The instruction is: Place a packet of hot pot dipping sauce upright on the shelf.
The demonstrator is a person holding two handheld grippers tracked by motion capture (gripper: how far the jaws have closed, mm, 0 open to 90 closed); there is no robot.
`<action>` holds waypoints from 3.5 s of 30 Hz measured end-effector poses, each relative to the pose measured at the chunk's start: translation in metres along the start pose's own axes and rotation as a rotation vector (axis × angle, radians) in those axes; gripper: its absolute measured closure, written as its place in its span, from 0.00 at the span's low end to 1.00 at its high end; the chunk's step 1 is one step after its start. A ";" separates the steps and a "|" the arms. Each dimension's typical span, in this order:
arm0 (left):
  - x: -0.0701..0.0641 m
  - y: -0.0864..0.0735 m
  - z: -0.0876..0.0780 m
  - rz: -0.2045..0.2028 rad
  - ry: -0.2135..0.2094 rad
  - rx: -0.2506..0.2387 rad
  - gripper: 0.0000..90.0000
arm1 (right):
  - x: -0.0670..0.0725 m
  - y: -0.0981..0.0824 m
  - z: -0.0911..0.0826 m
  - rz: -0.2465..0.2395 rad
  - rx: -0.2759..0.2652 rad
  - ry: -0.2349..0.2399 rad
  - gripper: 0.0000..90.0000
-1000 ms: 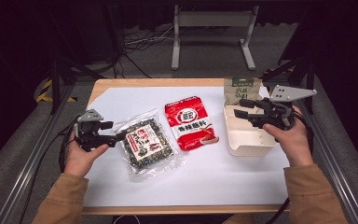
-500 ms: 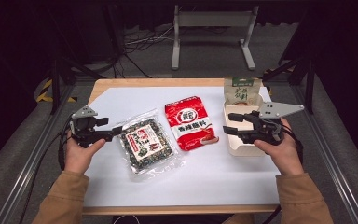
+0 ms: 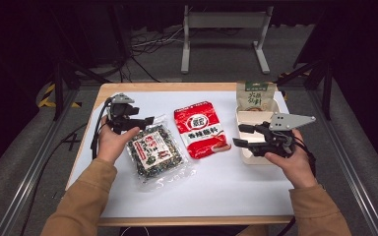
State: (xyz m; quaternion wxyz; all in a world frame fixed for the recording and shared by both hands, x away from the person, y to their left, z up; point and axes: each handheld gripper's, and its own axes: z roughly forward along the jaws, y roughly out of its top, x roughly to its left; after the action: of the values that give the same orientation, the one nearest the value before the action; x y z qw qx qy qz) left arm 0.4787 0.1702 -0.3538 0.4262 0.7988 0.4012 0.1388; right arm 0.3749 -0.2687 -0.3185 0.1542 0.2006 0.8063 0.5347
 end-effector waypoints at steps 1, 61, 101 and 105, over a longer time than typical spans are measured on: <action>0.001 0.002 0.005 -0.003 -0.004 0.001 0.30 | 0.000 -0.001 -0.001 0.000 0.001 -0.005 0.52; -0.006 0.034 0.160 -0.107 -0.092 0.229 0.24 | 0.014 -0.037 -0.022 -0.004 0.020 0.022 0.47; -0.041 0.033 0.161 0.100 -0.131 0.318 0.64 | 0.016 -0.041 -0.021 -0.008 0.007 0.039 0.46; -0.037 0.031 0.165 0.073 -0.119 0.319 0.70 | 0.015 -0.042 -0.021 -0.005 0.008 0.039 0.46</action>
State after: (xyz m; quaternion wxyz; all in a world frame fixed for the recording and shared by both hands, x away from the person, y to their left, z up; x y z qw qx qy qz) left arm 0.5646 0.0383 -0.4232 0.3116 0.8771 0.3631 0.0413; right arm 0.3453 -0.2925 -0.3498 0.1390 0.1889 0.8116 0.5351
